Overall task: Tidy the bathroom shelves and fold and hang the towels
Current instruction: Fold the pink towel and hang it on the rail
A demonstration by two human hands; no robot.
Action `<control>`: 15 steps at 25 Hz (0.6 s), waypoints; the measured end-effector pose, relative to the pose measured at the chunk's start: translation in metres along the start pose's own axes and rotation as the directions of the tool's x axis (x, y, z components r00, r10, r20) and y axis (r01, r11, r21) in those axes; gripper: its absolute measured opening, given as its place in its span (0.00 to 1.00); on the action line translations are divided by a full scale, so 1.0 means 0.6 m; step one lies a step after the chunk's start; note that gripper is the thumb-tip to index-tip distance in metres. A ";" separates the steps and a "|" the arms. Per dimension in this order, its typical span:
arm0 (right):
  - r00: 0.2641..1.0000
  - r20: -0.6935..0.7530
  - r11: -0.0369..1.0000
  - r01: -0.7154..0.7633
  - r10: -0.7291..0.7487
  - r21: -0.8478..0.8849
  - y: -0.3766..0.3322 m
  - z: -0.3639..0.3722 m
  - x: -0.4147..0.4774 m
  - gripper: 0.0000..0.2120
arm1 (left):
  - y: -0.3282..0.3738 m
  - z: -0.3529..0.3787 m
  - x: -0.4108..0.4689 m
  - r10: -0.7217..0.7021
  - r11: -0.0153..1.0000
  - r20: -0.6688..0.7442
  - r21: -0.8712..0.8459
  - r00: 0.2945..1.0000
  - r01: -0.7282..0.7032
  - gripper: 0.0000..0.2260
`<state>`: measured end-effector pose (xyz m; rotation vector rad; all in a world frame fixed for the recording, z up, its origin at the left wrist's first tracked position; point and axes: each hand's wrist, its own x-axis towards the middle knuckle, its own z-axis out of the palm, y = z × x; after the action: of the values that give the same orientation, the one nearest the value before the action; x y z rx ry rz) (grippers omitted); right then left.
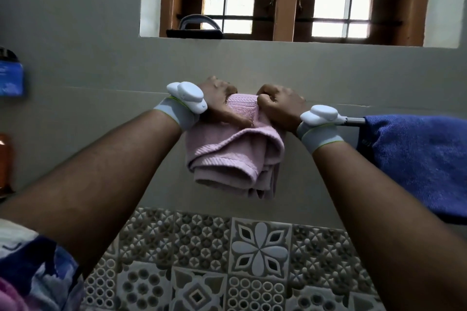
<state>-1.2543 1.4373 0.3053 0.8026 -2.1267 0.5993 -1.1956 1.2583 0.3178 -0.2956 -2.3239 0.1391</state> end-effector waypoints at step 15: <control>0.930 0.364 0.964 -0.134 0.042 0.230 0.025 -0.034 0.004 0.30 | 0.014 0.003 0.025 -0.157 0.983 0.236 -0.056 0.959 0.175 0.33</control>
<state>-1.2559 1.4595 0.3169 1.0221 -2.4606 0.8367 -1.2055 1.2703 0.3252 -0.1251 -2.5772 0.0005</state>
